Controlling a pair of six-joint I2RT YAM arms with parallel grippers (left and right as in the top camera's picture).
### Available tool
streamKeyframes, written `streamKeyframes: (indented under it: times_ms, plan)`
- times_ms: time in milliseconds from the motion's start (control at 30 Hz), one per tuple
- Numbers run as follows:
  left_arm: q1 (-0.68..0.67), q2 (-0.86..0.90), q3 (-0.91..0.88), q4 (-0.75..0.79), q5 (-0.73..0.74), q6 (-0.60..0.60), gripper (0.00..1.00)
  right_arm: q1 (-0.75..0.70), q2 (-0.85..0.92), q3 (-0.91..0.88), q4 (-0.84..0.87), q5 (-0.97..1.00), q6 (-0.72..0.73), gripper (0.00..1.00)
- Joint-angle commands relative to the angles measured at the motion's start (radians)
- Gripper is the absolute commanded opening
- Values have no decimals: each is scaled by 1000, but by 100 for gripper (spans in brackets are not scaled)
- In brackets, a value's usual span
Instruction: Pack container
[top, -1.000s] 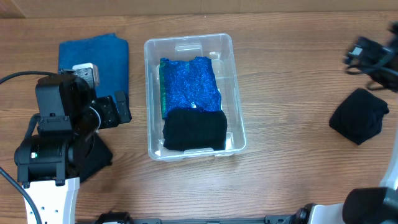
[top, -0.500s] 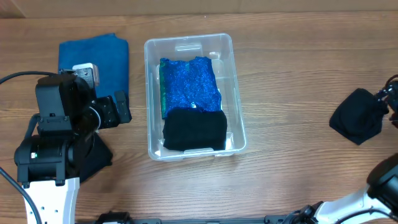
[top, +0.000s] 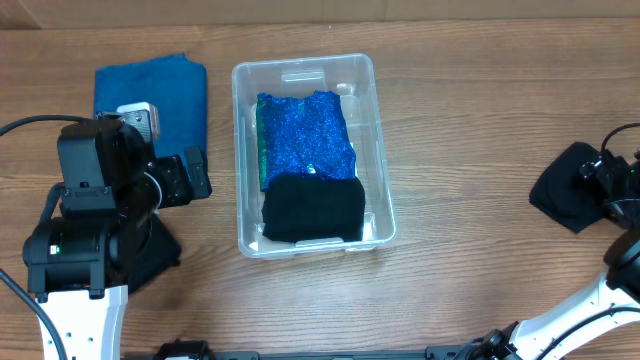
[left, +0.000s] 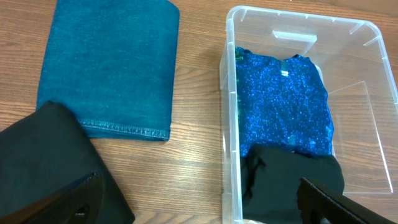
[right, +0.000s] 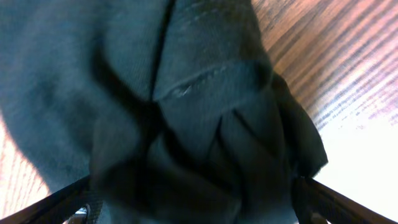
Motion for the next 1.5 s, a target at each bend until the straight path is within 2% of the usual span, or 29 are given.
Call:
streamKeyframes:
  times_ms: [0, 33, 100, 133, 333, 433, 500, 733, 900, 1000, 1267, 1467]
  plan:
    - [-1, 3, 21, 1, -6, 19, 100, -4, 1, -10, 11, -3, -6, 99]
    - [-1, 3, 21, 1, -6, 19, 100, -4, 1, -11, 11, -3, -6, 97]
    - [-1, 3, 21, 1, -6, 19, 100, -4, 1, -13, 11, -4, -6, 86]
    - [-1, 3, 21, 1, -6, 19, 100, -4, 1, -16, 12, -6, -6, 84]
    - [-1, 3, 21, 1, -6, 19, 100, -4, 1, -61, 40, -6, -6, 88]
    - [-1, 3, 21, 1, -6, 19, 100, -4, 1, -76, 47, -6, -6, 85]
    - [-1, 3, 21, 1, -6, 19, 100, -4, 1, -76, 44, -7, -6, 77]
    - [-1, 3, 21, 1, -6, 19, 100, -4, 1, -76, 45, -45, -6, 38]
    - [-1, 3, 21, 0, -6, 19, 100, -4, 1, -76, 49, -63, -6, 19]
    - [-1, 3, 21, 0, -6, 19, 100, -4, 1, -76, 57, -95, -6, 4]
    - [-1, 3, 21, 0, -6, 19, 100, -3, -2, -44, 47, -311, -67, 4]
    - [-1, 3, 21, 0, -6, 19, 100, 19, -82, 38, 9, -498, -112, 4]
